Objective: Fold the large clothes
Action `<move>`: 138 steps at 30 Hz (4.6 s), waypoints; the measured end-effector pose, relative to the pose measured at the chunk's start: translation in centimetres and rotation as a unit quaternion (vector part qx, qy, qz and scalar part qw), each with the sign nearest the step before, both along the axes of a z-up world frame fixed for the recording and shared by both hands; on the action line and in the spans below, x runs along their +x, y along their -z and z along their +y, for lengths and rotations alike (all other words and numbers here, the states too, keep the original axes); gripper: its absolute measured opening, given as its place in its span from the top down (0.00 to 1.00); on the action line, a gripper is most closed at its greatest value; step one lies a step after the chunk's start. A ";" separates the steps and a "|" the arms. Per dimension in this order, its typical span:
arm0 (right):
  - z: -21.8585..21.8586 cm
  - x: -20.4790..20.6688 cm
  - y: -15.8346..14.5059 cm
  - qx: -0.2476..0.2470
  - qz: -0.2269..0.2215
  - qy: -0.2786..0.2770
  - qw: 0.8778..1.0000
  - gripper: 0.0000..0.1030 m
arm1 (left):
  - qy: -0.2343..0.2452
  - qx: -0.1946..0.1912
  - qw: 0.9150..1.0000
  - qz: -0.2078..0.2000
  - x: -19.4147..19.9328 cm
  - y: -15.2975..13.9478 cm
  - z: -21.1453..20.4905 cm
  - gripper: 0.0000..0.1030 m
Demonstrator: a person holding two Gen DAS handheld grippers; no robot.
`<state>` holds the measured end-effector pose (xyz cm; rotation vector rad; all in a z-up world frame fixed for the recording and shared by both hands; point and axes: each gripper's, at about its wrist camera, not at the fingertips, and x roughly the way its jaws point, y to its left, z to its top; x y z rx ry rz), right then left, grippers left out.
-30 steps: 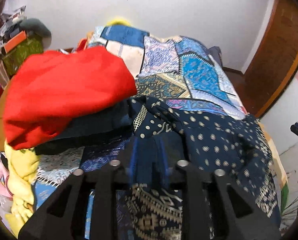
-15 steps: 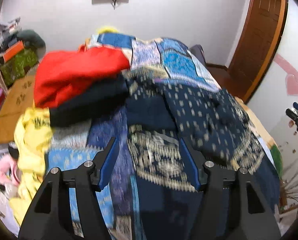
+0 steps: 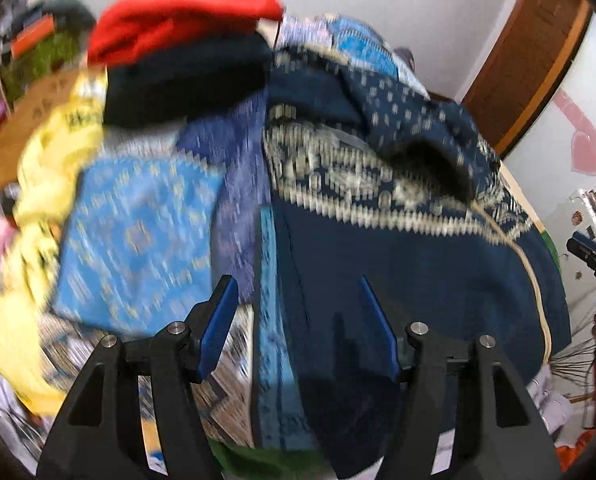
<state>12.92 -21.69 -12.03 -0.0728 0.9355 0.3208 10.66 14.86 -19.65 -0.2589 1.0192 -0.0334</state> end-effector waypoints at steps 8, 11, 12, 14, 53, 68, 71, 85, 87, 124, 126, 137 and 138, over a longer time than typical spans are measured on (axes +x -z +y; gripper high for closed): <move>-0.7 -1.4 4.4 0.030 0.080 0.018 0.996 0.22 | 0.011 -0.082 0.994 0.068 -0.6 4.4 -1.3 0.40; -1.2 -1.3 5.2 0.055 0.093 0.022 0.994 0.22 | -0.004 -0.116 0.991 0.070 -0.6 4.8 -1.0 0.40; -1.5 -1.1 5.3 0.066 0.096 0.024 0.993 0.22 | -0.007 -0.132 0.989 0.072 -0.6 4.9 -1.0 0.40; -2.1 -0.5 5.8 0.098 0.108 0.028 0.989 0.22 | -0.003 -0.166 0.984 0.068 -0.7 5.1 -1.0 0.40; 3.5 24.9 3.3 0.107 0.027 0.042 0.993 0.92 | -0.092 -0.087 0.990 -0.069 23.2 -2.0 3.9 0.95; 5.6 19.9 1.7 -0.108 -0.035 -0.022 0.993 0.54 | -0.055 0.023 0.998 -0.037 20.5 -0.8 3.1 0.63; 5.5 17.7 0.6 -0.126 -0.054 -0.029 0.990 0.51 | -0.043 0.046 0.997 -0.042 18.7 -2.1 2.2 0.58; 7.1 12.7 4.0 -0.016 0.056 -0.072 0.996 0.41 | 0.050 0.079 0.995 -0.046 14.8 -1.5 -5.5 0.42; 7.9 13.0 4.6 -0.018 0.064 -0.072 0.995 0.41 | 0.056 0.083 0.995 -0.029 15.7 -0.6 -6.5 0.42; 13.2 22.9 -3.4 0.013 -0.039 -0.089 0.995 0.40 | 0.049 0.100 0.988 -0.112 28.3 -9.5 -4.5 0.34; 14.1 22.4 -2.2 0.014 -0.023 -0.107 0.994 0.40 | 0.069 0.086 0.989 -0.094 27.5 -7.9 -5.4 0.34; 13.4 19.4 3.0 -0.016 0.011 -0.113 0.993 0.20 | 0.074 0.025 0.996 -0.033 22.8 1.5 -6.1 0.33; 13.1 19.2 2.9 -0.021 0.007 -0.114 0.993 0.20 | 0.068 0.023 0.997 -0.036 22.2 1.5 -5.7 0.32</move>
